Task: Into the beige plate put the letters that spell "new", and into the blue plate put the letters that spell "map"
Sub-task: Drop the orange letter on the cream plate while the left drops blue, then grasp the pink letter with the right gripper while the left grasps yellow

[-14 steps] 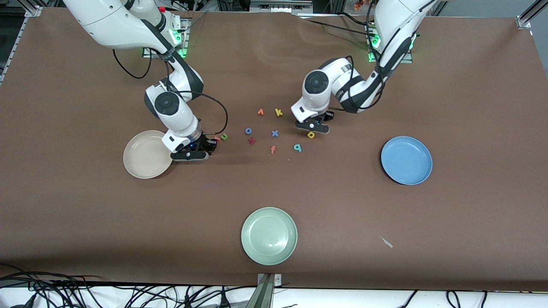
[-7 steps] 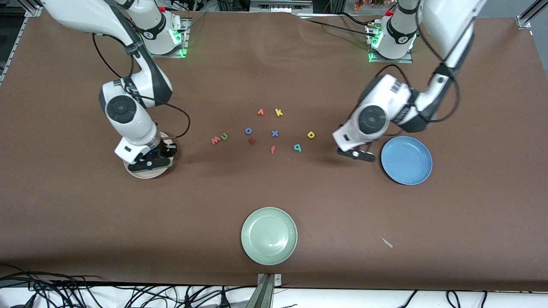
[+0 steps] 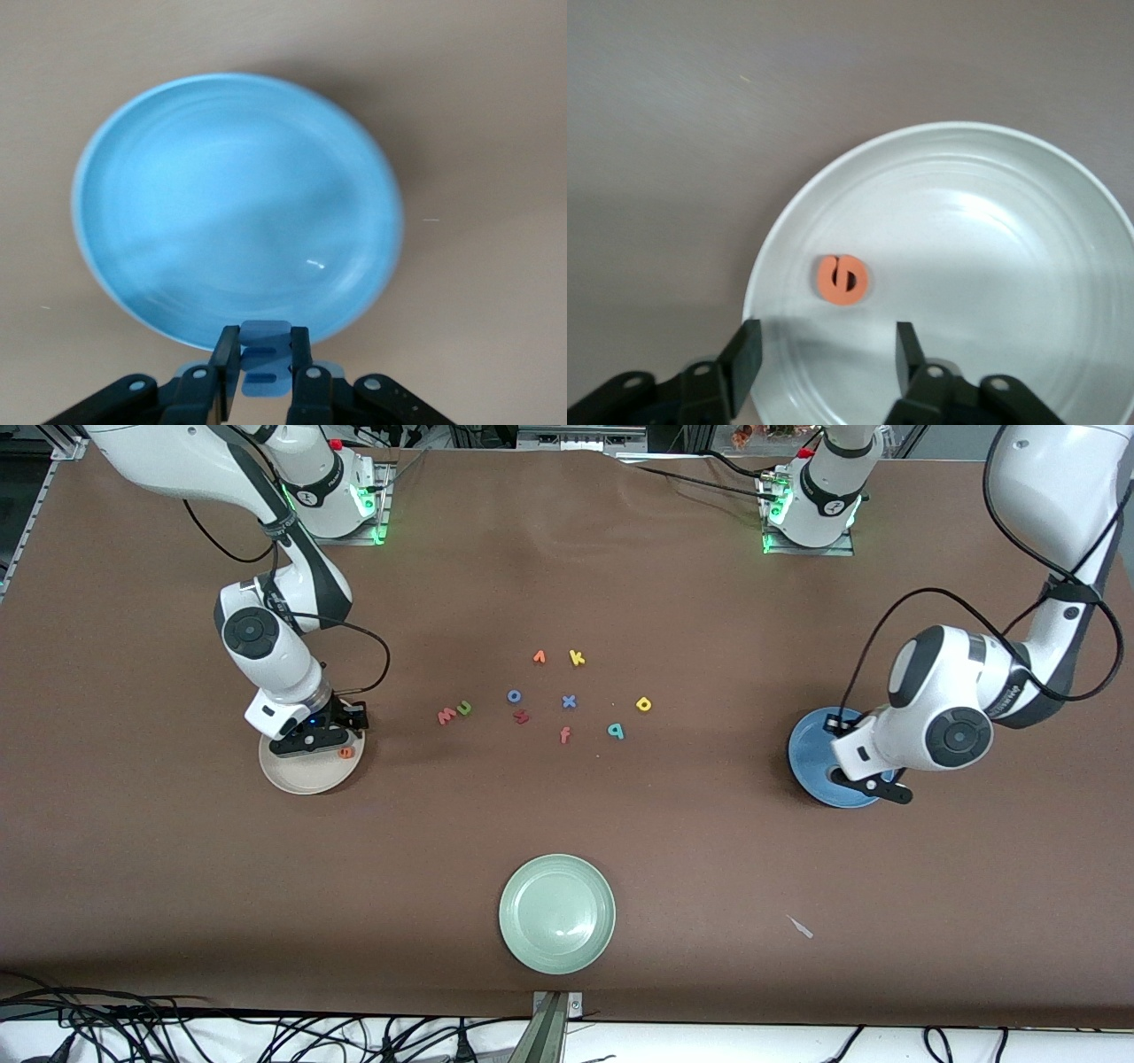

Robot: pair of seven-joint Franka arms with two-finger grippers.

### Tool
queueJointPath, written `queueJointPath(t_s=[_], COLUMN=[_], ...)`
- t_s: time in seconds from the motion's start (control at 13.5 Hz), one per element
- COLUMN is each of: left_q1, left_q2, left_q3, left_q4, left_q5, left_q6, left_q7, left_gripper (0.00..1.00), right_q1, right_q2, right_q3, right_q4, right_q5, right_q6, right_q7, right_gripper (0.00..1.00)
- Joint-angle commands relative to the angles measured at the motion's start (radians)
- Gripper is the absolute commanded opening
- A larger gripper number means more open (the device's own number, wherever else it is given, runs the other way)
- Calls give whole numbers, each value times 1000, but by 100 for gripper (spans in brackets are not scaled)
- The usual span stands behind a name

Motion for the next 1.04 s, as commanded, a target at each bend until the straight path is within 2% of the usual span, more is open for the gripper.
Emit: queueJointPath(t_s=[0.0, 0.07, 0.3, 0.59, 0.81, 0.96], left_q1=[-5, -6, -17, -15, -17, -55], left_q2=[75, 69, 45, 45, 48, 48], left_q3=[-7, -7, -53, -218, -310, -337], left_q4=[47, 60, 97, 74, 13, -58], left_q5=[55, 43, -10, -23, -24, -12], left_q6=[27, 20, -7, 15, 120, 250], left_q7=[4, -7, -144, -470, -625, -738], left_gripper=[74, 100, 100, 100, 100, 100], right_q1=[0, 4, 78, 144, 171, 188], right_q2=[-12, -3, 12, 86, 126, 147], right_q3=[102, 136, 150, 150, 147, 144], right_q4=[62, 94, 158, 173, 167, 162], right_q5=[-3, -3, -6, -12, -12, -24], right_q6=[-91, -123, -205, -147, -119, -78], right_q7=[194, 272, 432, 702, 816, 848], right_gripper=[71, 71, 71, 71, 71, 71])
